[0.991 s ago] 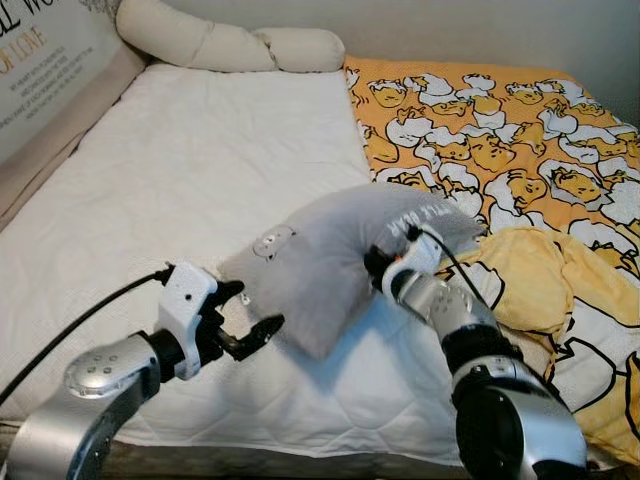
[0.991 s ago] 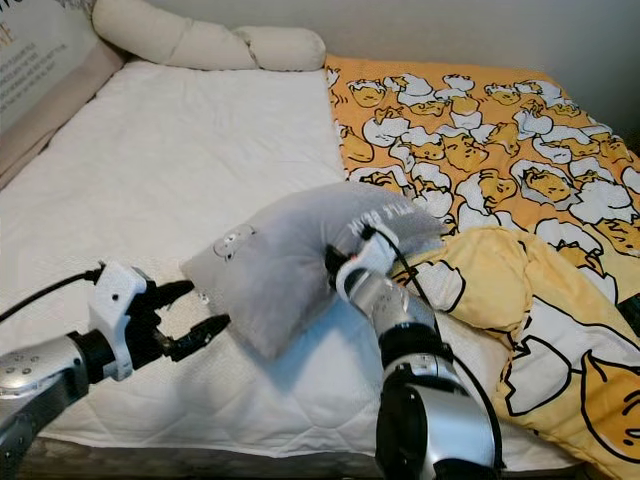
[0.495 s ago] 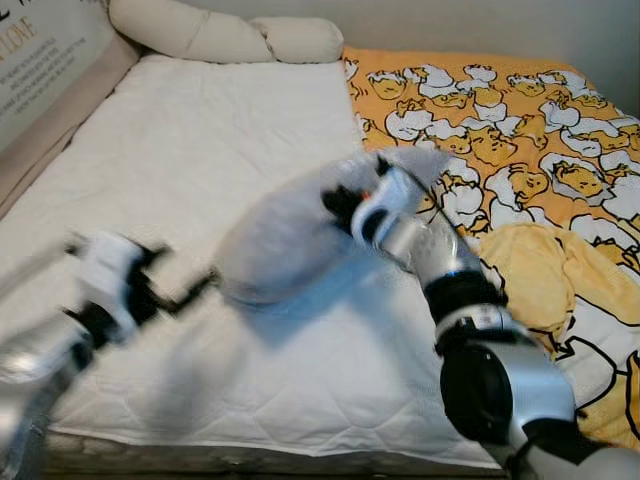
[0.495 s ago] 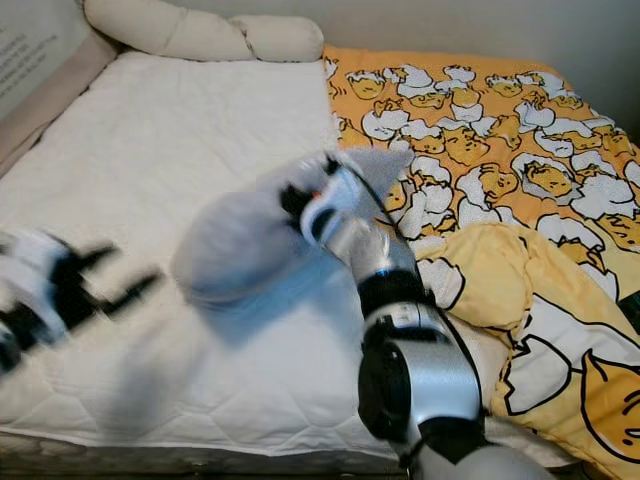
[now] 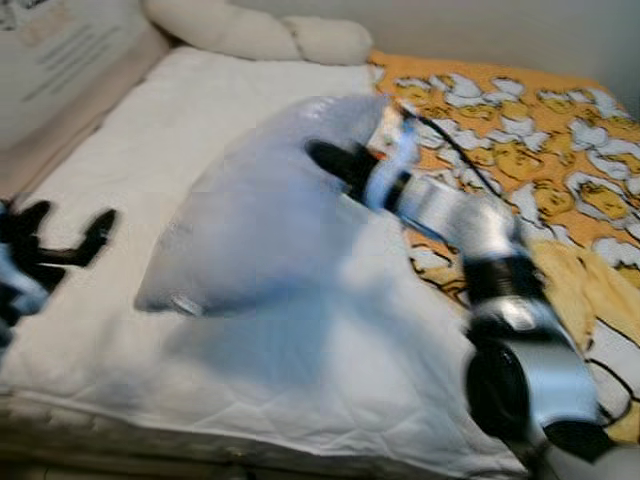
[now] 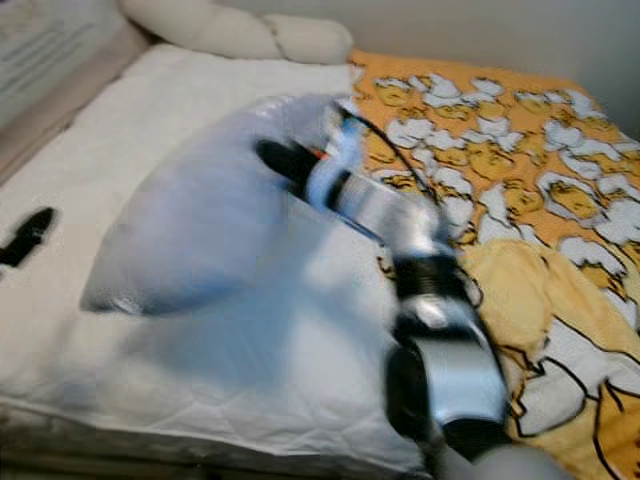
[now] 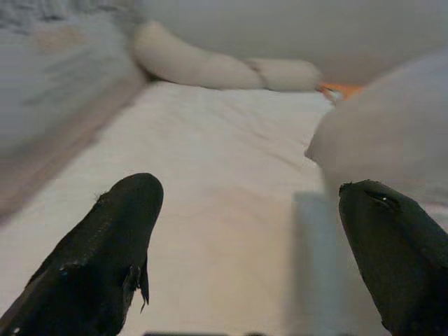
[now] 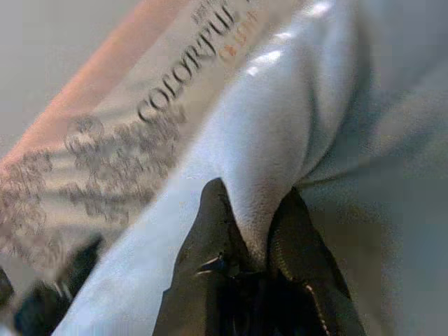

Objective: Clean up the room

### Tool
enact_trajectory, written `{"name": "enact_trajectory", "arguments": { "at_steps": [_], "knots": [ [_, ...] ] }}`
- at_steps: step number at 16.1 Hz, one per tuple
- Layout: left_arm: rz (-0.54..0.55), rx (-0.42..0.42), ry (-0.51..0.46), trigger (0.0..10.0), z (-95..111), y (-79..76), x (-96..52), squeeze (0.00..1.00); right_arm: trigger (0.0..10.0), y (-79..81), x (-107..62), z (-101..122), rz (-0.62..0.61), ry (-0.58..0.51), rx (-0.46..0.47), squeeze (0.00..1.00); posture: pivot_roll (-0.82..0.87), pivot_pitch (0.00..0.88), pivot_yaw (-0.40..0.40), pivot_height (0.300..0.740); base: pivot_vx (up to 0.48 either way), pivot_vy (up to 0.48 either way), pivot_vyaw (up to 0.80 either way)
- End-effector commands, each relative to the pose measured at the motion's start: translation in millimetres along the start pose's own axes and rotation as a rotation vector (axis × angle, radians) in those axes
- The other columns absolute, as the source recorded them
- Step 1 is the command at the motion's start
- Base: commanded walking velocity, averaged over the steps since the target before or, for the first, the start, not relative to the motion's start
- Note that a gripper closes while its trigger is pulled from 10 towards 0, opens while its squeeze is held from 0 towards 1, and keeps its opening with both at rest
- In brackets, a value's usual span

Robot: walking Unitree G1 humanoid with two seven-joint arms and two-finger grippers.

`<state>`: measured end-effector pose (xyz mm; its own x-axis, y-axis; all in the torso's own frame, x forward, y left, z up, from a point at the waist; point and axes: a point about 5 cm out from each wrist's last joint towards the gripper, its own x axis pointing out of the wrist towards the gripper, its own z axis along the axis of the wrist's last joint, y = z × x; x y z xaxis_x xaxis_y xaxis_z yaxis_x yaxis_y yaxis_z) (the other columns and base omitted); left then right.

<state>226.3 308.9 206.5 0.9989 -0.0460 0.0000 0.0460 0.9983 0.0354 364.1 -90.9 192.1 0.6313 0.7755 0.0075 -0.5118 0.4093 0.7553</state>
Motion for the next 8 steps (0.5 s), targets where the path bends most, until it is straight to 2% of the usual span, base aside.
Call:
{"name": "enact_trajectory", "arguments": {
  "at_steps": [1,2,4,5,6,8],
  "knots": [
    [0.004,-0.017,0.005,10.0,-0.4,2.3,-0.4,0.00,0.0,-10.3,-13.8,-5.8,-0.010,0.011,0.032,0.00,-0.01,0.000,-0.054,0.740,0.000,0.000,0.00],
    [-0.007,-0.026,0.006,10.0,-1.0,0.9,-0.1,0.00,0.0,-22.5,-21.1,-15.4,-0.053,0.029,0.056,0.00,-0.01,0.000,-0.049,0.740,0.000,0.000,0.00],
    [-0.053,-0.041,-0.020,10.0,-4.2,-9.0,5.3,0.00,0.0,-64.0,-48.3,-53.5,-0.231,0.109,0.091,0.00,-0.02,0.000,-0.025,0.740,0.000,0.000,0.00],
    [-0.090,-0.086,-0.027,10.0,-8.9,-18.5,11.8,0.00,0.0,-84.9,-65.1,-71.8,-0.349,0.130,0.115,0.00,-0.03,0.000,-0.018,0.740,0.000,0.000,0.00],
    [-0.151,-0.132,-0.012,10.0,-16.2,-31.3,19.6,0.00,0.0,-98.4,-78.4,-82.7,-0.434,0.136,0.112,0.00,-0.04,0.000,-0.005,0.740,0.000,0.000,0.00],
    [-0.256,-0.197,0.056,10.0,-40.5,-54.4,38.2,0.00,0.0,-109.6,-92.0,-86.2,-0.526,0.132,0.066,0.00,-0.04,0.000,0.008,0.740,0.000,0.000,0.00]
  ]
}}
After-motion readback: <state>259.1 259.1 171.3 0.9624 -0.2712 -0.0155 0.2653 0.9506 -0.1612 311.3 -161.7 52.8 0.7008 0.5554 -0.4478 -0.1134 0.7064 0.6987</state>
